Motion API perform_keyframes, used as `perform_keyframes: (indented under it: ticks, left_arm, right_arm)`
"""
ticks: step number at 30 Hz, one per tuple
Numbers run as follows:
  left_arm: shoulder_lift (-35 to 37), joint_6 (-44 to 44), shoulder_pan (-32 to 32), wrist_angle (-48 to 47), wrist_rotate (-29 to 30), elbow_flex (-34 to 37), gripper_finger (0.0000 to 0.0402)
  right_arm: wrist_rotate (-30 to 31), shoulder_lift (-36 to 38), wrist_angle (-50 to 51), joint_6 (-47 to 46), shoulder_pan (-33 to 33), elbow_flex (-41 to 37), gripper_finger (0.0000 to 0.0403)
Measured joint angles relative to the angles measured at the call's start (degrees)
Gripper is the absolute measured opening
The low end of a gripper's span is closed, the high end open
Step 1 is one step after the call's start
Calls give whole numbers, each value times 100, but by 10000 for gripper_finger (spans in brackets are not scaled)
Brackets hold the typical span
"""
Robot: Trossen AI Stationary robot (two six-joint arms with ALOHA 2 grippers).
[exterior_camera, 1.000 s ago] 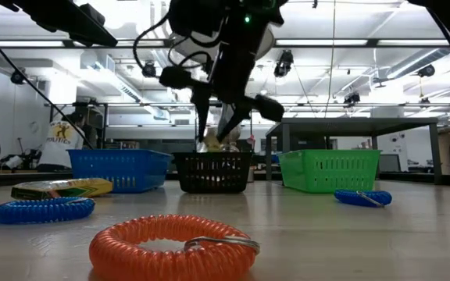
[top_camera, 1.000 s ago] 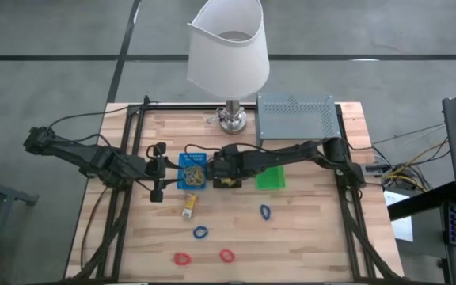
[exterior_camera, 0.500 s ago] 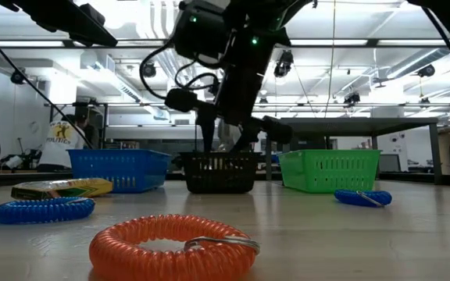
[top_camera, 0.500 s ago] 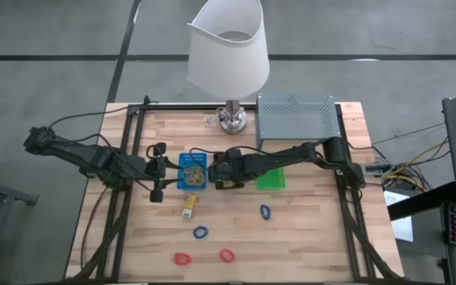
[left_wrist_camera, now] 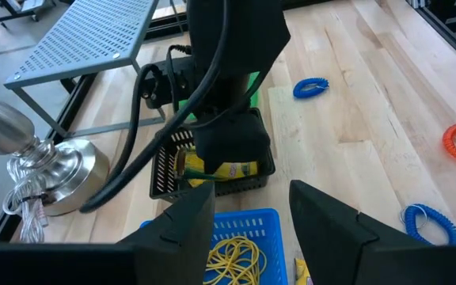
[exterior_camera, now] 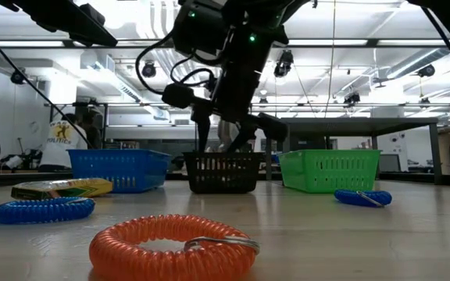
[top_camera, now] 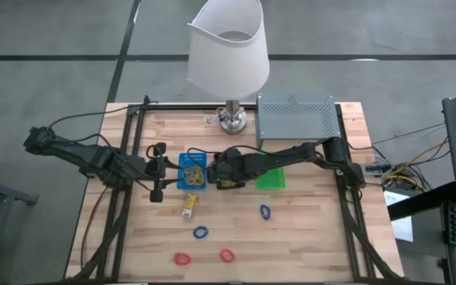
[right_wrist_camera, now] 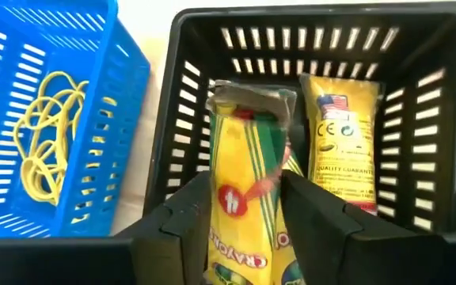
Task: Pick & Place Office Desk Supplies
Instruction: Put the yellow crayon box into the black bin
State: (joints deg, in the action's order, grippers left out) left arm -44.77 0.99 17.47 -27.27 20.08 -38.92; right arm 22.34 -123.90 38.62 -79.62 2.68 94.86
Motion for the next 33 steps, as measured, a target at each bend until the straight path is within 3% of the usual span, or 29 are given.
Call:
perform_keyframes:
  ticks: [7,17,28,33]
  left_arm:
    - [0,0,1,0,-1,0,168]
    - [0,0,0,0,-2,0,168]
    - [2,0,0,-2,0,-2,168]
    - [2,-1,1,0,-1,0,168]
  right_arm:
    - [16,2,-3,51,0,27,168]
    - [17,55,1,147,15,79,169]
    - [624,201,-22,1002,410,437,169]
    - [785,201,-20,2208,658,475,169]
